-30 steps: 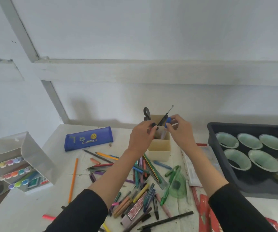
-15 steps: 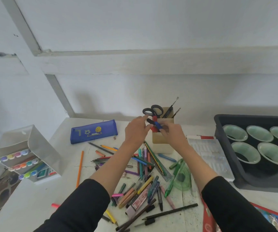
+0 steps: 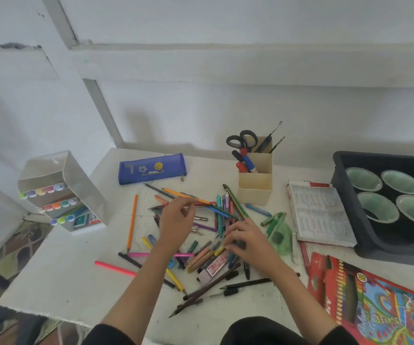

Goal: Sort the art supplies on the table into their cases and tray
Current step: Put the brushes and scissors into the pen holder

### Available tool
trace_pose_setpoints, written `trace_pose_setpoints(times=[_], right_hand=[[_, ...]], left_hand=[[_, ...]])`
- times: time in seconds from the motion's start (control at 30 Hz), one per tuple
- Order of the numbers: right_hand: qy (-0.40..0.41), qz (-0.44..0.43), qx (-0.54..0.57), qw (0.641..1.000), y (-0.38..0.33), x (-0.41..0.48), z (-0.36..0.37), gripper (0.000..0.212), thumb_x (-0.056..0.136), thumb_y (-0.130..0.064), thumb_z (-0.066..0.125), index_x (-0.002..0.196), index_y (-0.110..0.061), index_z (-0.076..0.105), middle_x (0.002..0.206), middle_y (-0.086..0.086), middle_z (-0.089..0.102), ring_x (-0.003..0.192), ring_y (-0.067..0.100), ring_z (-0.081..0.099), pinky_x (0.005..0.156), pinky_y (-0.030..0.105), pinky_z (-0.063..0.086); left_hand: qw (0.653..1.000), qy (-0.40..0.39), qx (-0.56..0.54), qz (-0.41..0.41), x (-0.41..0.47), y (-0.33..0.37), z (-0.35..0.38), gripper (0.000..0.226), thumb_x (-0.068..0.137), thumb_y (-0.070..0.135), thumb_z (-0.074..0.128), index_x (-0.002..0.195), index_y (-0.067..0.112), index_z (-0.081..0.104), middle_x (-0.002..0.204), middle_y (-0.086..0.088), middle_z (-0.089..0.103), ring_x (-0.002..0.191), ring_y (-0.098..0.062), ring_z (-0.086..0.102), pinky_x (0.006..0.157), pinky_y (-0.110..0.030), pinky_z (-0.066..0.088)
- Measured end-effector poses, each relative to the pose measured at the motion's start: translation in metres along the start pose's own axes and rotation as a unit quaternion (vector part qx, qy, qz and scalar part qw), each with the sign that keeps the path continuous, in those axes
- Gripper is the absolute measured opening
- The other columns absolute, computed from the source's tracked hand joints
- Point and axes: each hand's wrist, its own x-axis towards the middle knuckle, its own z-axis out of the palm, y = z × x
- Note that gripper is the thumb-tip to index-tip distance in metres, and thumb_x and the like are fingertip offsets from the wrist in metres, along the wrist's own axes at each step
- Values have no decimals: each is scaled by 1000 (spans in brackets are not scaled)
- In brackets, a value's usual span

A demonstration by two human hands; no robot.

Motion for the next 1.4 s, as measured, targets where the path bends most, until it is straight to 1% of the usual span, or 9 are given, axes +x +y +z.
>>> trace_pose_setpoints(times=[0.23,0.37,0.47,0.63,0.8,0.9,1.1,1.23,1.4], right_hand=[[-55,-56,-73,994,-11,-15,28,20,73,-37,72,93,-35,72,123,-9,54,110,15,43,83,41,43],[-39,-97,-107,989,-15,-17,35,22,69,-25,79,90,-31,73,119,-5,58,105,18,45,75,37,42],[-1,-118,-108,987,-15,-19,35,22,66,-13,82,79,-23,67,108,-3,59,96,16,44,72,33,36],[104,-117,-55,986,-10,-20,22,20,79,-11,69,93,-20,56,93,-5,59,86,15,53,69,30,40],[248,-52,104,962,-17,-15,-4,17,87,-19,58,101,-20,48,85,-11,49,71,0,47,67,8,38],[323,-1,165,932,-17,-5,-23,19,88,-27,57,100,-35,45,83,-10,52,67,0,50,62,10,42],[427,36,157,890,0,40,-67,18,91,-13,57,101,-12,42,85,-3,52,70,10,53,63,11,45],[442,58,117,888,14,68,-83,20,91,-13,57,101,1,47,87,5,53,69,10,51,61,8,41],[359,113,41,926,31,94,-83,13,89,-15,58,92,-11,47,84,3,58,74,27,61,64,26,41]], left_hand=[[994,36,107,-14,-67,-43,-18,21,80,-2,60,90,12,72,90,0,61,87,-16,45,70,-31,44],[991,28,128,-3,-84,-49,-17,28,82,23,47,95,13,71,95,-1,60,90,-19,48,71,-36,43],[988,18,153,-22,-93,-47,-14,34,84,28,44,102,14,68,103,-1,59,99,-18,45,82,-33,35],[980,23,195,-22,-99,-45,-14,35,86,24,40,104,11,68,104,-3,59,101,-17,42,87,-28,30],[977,24,211,-23,-99,-44,-13,35,87,23,40,106,11,67,103,-4,59,100,-17,42,88,-30,32],[975,12,221,-10,-100,-44,-14,34,87,23,40,105,11,67,103,-4,58,100,-17,42,86,-33,34],[972,14,233,-5,-100,-43,-13,35,88,25,39,104,11,67,103,-3,58,99,-15,42,89,-26,30],[971,18,237,-7,-100,-43,-13,38,87,26,37,103,9,67,102,-3,59,99,-14,42,89,-26,32],[970,12,243,-14,-99,-42,-13,38,87,27,37,103,11,67,102,-2,57,98,-14,41,89,-26,30]])
